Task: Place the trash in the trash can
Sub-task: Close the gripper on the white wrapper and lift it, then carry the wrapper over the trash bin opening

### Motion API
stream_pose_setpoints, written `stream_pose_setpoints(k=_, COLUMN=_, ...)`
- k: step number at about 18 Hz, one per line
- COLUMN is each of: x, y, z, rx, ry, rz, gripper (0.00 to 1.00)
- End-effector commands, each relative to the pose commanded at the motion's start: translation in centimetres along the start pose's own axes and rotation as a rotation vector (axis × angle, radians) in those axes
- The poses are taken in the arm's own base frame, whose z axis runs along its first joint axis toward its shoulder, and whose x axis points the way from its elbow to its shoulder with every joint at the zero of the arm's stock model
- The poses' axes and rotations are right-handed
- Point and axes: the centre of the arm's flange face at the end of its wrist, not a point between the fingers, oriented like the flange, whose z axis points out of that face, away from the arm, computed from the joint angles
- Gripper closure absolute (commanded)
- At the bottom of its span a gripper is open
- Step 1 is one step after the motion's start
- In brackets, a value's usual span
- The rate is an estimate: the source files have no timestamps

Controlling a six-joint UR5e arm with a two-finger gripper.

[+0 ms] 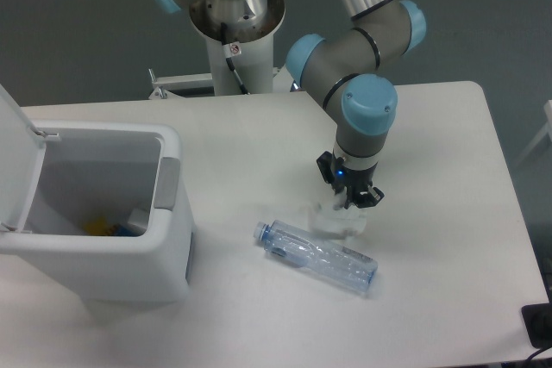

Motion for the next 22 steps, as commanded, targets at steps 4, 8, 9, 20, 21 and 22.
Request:
stream_pose_setpoints(k=4, x=-0.2, y=0.5, z=-1.3, rx=0.004, ry=-0.02, rz=-0.01, gripper=1.0)
stream_pose_setpoints(k=8, x=-0.6, y=1.1, z=-2.7, rx=0.025, ry=-0.032, rz=-0.066, gripper=1.0)
stream_pose_setpoints(k=9, x=-0.8, y=0.8, z=-3.1, rx=0.05, ry=-0.035, rz=-0.092, gripper=1.0)
stream_pose_setpoints(k=20, x=0.6, y=-4.0, z=-17.5, rx=0.503, ry=-0.003, rz=-0.295, gripper=1.0)
stream_pose_setpoints(k=21, x=1.4, y=-4.0, z=-18.9, rx=0.519, ry=-0.005, rz=-0.289, gripper=1.0)
stream_pose_setpoints(k=22, x=2.3, y=-4.2, z=-20.2, rx=0.535, ry=-0.009, rz=-0.28, gripper=1.0)
